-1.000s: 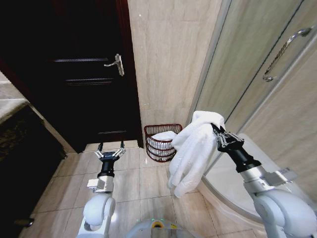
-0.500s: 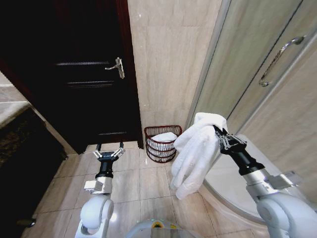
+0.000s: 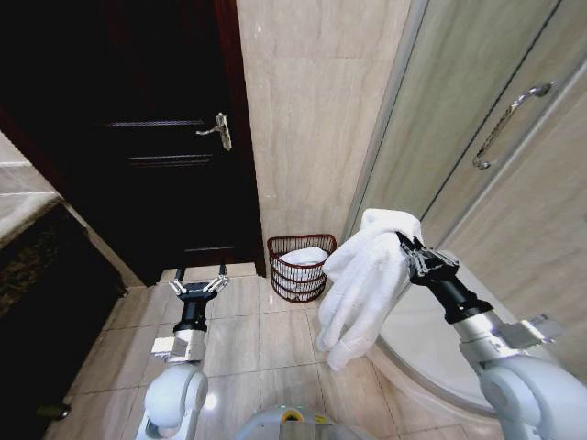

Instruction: Discard the used towel into the hamper.

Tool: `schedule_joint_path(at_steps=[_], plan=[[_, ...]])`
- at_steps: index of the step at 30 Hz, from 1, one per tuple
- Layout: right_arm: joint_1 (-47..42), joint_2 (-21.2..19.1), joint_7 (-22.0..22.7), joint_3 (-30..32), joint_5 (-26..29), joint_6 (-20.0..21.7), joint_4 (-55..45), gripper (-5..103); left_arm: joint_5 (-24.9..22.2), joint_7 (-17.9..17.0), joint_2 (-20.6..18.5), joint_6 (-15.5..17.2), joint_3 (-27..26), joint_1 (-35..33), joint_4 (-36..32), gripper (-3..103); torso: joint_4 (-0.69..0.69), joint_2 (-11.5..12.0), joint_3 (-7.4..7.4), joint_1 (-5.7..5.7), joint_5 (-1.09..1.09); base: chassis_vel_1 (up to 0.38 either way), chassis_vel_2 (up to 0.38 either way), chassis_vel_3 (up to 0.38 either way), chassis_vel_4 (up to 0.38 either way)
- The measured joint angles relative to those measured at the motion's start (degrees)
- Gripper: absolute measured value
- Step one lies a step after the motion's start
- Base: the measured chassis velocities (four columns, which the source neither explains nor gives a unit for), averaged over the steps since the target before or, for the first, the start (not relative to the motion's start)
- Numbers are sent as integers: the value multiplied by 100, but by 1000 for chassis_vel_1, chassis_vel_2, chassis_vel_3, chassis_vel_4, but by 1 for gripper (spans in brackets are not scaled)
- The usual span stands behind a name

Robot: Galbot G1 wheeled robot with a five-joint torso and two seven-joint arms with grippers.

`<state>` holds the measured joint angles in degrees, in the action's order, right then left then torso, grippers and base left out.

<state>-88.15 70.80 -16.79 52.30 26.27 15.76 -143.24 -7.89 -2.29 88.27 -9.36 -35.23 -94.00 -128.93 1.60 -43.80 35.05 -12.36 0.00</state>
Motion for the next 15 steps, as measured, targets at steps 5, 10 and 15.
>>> schedule_joint_path(at_steps=[5,10,15], plan=[[54,-67,36,-19,7,67,0,3,-39,2,-18,-25,-5,22,90,100,0,-166,91,-75,0,0,0,0,0],[38,-66,54,-19,-2,94,0,3,-94,9,-23,-61,-8,51,171,100,0,-285,156,-130,0,0,0,0,0],[66,-14,62,34,-36,95,0,3,-94,32,-73,-141,-13,77,248,100,0,-387,213,-174,0,0,0,0,0]])
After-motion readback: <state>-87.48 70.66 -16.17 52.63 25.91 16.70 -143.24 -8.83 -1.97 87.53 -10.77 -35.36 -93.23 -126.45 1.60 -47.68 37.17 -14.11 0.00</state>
